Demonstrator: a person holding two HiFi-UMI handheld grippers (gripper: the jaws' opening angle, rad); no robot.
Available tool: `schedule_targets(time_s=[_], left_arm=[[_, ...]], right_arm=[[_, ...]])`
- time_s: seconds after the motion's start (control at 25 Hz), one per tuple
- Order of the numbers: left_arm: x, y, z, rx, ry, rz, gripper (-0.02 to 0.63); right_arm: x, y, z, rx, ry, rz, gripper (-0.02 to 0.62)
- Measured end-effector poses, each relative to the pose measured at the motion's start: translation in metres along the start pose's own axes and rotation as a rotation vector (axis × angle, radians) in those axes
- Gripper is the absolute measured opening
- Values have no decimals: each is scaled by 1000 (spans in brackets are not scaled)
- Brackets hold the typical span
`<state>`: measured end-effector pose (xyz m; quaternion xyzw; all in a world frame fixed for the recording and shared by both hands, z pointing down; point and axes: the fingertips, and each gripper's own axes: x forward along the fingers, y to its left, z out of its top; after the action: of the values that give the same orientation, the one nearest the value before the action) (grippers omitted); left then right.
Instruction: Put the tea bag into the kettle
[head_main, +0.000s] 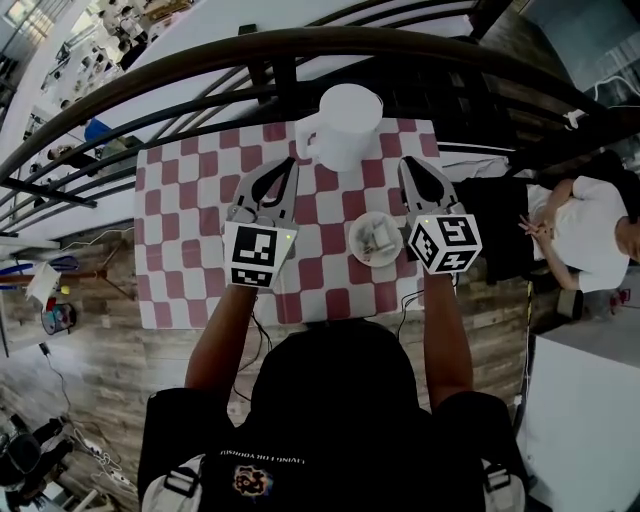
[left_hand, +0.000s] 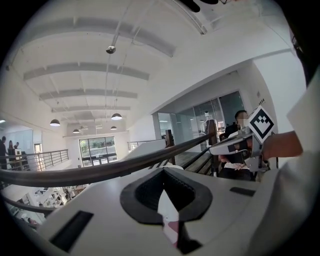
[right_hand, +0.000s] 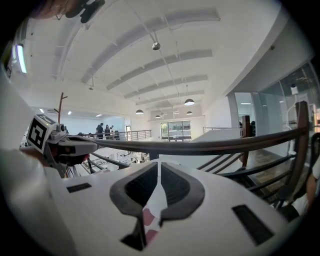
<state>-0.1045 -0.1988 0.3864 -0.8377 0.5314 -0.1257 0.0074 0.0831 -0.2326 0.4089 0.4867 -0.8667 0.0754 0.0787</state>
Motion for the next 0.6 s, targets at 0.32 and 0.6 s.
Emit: schedule_targets(time_s=[0.32, 0.6], left_arm=[[56, 21, -7, -24, 47, 27, 3], [107, 36, -33, -68, 136, 48, 3]], right_arm=[[26, -29, -2, 21, 16, -7, 31], [53, -36, 6, 24, 18, 25, 31]])
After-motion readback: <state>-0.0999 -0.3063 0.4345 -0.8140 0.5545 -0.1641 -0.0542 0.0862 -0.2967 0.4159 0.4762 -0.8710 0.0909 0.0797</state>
